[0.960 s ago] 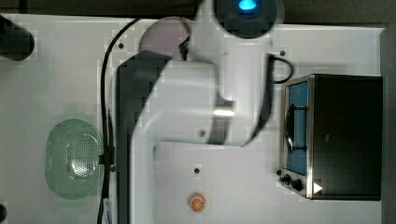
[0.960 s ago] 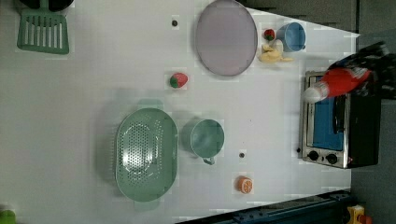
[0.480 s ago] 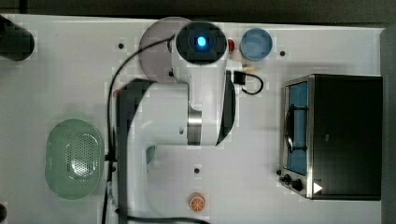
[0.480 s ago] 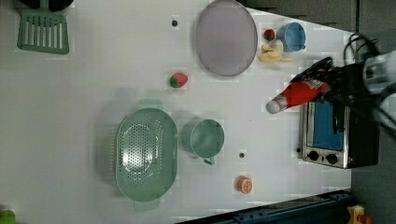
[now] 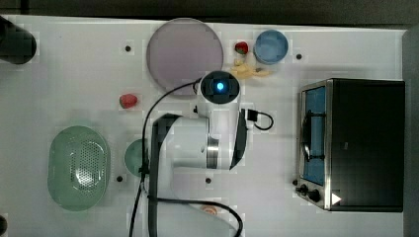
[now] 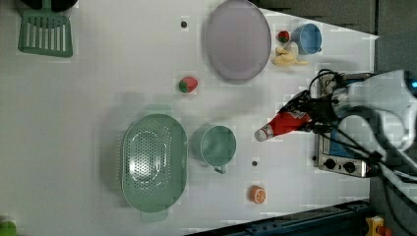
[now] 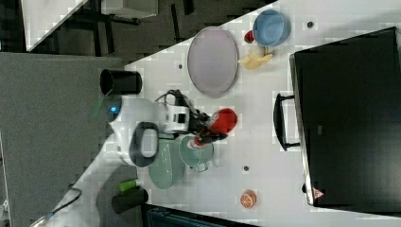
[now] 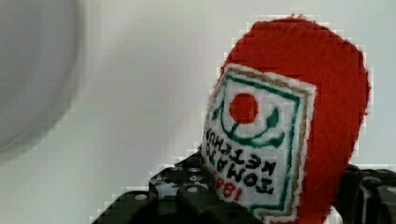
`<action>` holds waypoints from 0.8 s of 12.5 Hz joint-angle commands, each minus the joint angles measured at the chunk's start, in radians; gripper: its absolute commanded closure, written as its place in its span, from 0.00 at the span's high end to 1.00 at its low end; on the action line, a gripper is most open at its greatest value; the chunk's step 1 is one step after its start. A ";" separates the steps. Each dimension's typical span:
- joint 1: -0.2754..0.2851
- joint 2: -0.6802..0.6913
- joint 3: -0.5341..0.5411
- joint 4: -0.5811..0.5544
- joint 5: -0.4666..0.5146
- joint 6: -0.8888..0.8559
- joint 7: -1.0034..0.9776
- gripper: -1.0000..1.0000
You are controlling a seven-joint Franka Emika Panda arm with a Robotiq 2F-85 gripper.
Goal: Pick Ketchup from oven and place it on table.
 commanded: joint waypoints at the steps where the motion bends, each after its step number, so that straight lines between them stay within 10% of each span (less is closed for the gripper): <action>1: -0.006 0.043 -0.016 0.006 0.008 0.079 0.005 0.64; 3: -0.006 0.094 -0.018 0.002 0.009 0.115 0.006 0.67; 6: -0.005 0.123 -0.016 -0.005 0.010 0.188 0.006 1.00; 10: 0.000 -0.041 -0.017 0.026 0.010 0.123 0.025 1.00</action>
